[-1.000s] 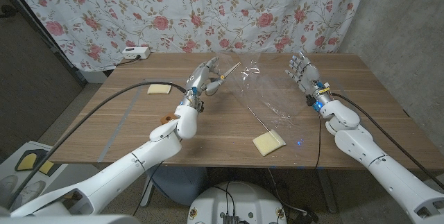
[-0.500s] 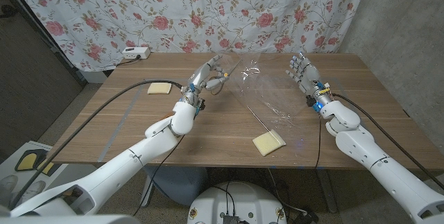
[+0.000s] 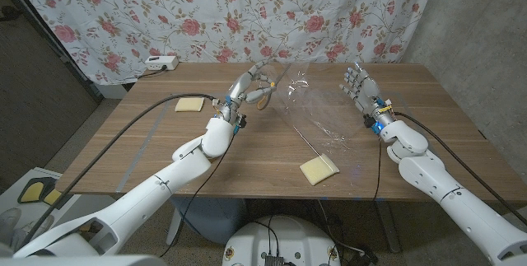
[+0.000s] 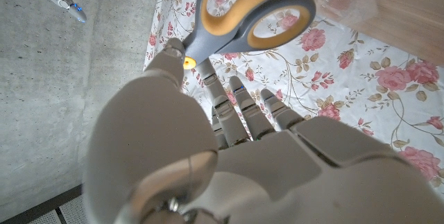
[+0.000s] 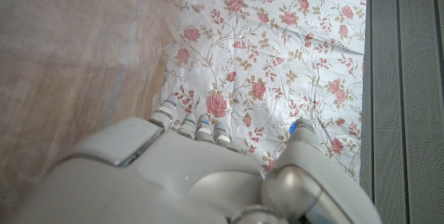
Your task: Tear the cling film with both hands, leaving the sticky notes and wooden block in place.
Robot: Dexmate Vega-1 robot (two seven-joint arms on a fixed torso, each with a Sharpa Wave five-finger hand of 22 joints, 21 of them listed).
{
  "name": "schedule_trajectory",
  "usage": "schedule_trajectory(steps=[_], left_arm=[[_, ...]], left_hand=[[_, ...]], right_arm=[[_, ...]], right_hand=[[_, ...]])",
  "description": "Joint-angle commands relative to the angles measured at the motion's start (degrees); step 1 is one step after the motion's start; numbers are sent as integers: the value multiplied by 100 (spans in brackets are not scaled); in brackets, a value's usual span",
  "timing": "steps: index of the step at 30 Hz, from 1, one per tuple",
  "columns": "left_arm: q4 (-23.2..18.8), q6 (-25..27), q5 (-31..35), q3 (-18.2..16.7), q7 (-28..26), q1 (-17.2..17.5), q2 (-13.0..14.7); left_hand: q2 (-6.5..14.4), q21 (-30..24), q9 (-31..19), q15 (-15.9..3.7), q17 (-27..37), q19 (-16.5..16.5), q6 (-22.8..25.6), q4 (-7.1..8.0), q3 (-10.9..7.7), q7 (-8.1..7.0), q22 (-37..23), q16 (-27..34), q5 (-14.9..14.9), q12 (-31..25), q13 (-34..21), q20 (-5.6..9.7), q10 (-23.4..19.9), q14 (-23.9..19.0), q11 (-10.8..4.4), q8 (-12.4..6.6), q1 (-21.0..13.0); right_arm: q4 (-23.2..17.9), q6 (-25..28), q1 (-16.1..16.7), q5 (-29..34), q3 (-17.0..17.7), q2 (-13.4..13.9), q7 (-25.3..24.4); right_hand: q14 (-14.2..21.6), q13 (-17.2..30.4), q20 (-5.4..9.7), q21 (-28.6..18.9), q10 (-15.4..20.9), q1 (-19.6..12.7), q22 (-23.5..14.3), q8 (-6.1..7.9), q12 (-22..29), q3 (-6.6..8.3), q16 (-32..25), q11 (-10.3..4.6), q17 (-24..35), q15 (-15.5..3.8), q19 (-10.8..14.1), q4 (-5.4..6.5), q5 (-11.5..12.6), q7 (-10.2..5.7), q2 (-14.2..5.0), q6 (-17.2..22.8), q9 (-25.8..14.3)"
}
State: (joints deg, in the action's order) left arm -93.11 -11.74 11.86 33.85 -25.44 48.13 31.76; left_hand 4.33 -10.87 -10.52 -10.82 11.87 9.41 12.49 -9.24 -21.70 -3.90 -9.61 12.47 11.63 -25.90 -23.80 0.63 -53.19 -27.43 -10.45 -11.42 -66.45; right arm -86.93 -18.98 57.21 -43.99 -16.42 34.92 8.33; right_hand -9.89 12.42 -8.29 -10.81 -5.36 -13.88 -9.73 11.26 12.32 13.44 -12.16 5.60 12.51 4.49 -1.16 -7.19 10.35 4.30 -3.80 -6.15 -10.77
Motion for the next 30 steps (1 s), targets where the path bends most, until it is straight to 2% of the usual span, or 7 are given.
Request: schedule_trajectory(steps=[1, 25, 27, 28, 30], left_arm=[[-37, -249, -167, -89, 170, 9, -111], [340, -801, -909, -144, 735, -119, -398], [391, -884, -1034, -156, 821, -144, -429], [395, -899, -1033, -159, 824, -148, -435], [394, -908, -1034, -164, 839, -152, -441]], left_hand=[[68, 5, -27, -136, 15, -17, 32, -2, 30, -18, -18, -26, -1, -424, -309, 2, -209, 130, -222, 12, -59], [94, 0, -28, -132, 20, -18, 41, 1, 108, -25, -19, -19, -11, -439, -292, -2, -201, 146, -224, 21, -88], [98, -1, -28, -132, 21, -18, 42, 2, 113, -21, -19, -18, -11, -441, -292, -6, -202, 147, -224, 21, -91], [100, -1, -28, -131, 21, -19, 42, 4, 115, -21, -19, -17, -12, -441, -291, -10, -200, 146, -224, 22, -90], [103, 0, -28, -129, 22, -21, 40, 5, 122, -20, -19, -18, -14, -439, -288, -15, -195, 151, -224, 24, -91]], right_arm=[[77, -41, 1, -84, 4, -9, 144], [-37, -53, 145, -137, 62, 73, 188], [-87, -61, 163, -125, 65, 97, 198], [-103, -65, 168, -123, 66, 105, 207], [-122, -66, 174, -121, 65, 112, 211]], right_hand=[[-230, 11, -6, -19, -15, 5, -18, 8, 7, 24, -18, 29, 21, -3, 0, -31, -19, -34, -51, -8, -20], [-232, 20, -53, -14, 33, -77, -21, 4, 29, 57, -19, 57, 20, 40, -39, -85, 0, -44, -42, -47, -20], [-232, 23, -55, -15, 110, -84, -22, 6, 61, 59, -20, 49, 21, 41, -38, -88, 1, -48, -39, -47, -20], [-224, 36, -38, -15, 284, -92, -22, 10, 130, 63, -27, 64, 23, 41, -45, -92, 3, -43, -36, -44, -20], [-210, 51, -55, -18, 413, -99, -22, 11, 182, 65, -35, 63, 25, 35, -41, -94, 4, -44, -33, -48, -20]])
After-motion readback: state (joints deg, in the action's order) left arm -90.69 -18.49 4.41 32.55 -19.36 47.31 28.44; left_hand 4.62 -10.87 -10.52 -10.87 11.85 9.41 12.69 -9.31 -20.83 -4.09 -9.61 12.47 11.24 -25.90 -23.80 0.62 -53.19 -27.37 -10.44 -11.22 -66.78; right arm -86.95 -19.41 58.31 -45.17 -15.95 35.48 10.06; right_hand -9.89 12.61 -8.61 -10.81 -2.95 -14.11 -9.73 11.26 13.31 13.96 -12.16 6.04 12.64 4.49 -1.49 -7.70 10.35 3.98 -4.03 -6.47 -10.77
